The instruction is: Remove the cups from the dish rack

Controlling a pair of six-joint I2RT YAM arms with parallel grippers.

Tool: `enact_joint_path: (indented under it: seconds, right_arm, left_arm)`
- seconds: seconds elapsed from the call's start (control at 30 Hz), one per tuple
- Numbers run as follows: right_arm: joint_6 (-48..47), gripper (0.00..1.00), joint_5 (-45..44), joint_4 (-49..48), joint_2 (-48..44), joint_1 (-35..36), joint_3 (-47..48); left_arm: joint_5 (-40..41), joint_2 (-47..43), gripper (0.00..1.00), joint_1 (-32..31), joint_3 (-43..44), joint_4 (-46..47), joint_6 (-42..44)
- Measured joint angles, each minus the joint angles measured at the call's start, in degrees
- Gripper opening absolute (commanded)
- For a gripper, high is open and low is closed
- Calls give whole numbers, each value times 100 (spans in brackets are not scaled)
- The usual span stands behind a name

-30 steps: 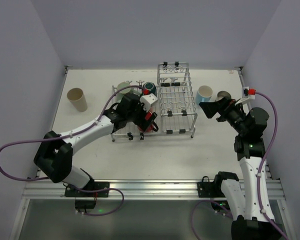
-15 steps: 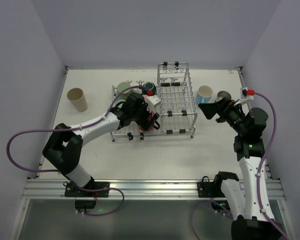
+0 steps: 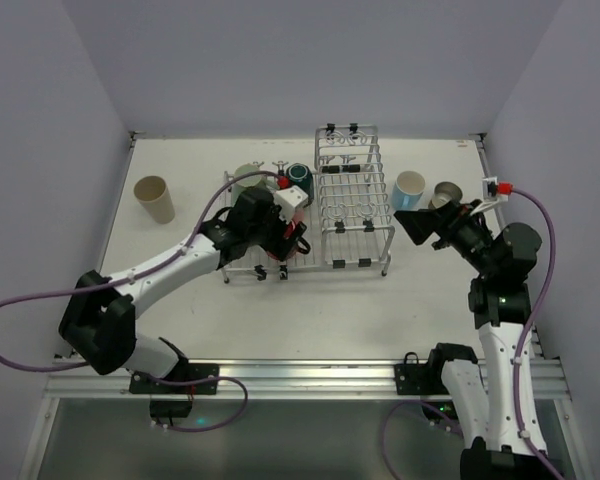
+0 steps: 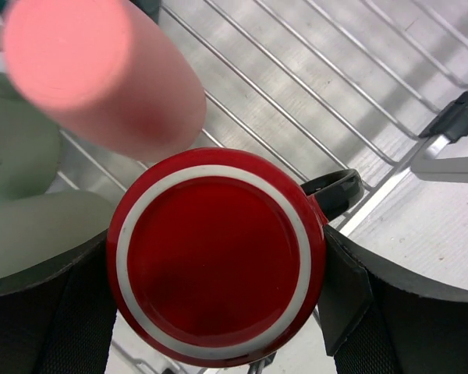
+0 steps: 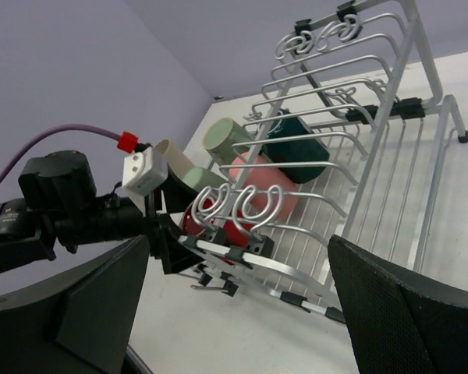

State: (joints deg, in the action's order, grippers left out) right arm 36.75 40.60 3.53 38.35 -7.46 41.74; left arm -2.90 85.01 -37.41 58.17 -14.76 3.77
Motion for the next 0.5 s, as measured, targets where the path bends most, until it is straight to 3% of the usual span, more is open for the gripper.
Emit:
enact_joint_path:
  seconds: [0.07, 0.3, 0.5]
  right_arm:
    - [190, 99, 164, -146, -98, 0, 0]
    - [986, 99, 678, -752, -564, 251, -9]
    - [1259, 97, 385, -1056, -876, 1703, -2]
  left_arm:
    - [79, -350, 5, 0, -42, -22, -81]
    - [361, -1602, 3, 15, -55, -44, -540]
    - [278, -2686, 3, 17, -120, -66, -1073]
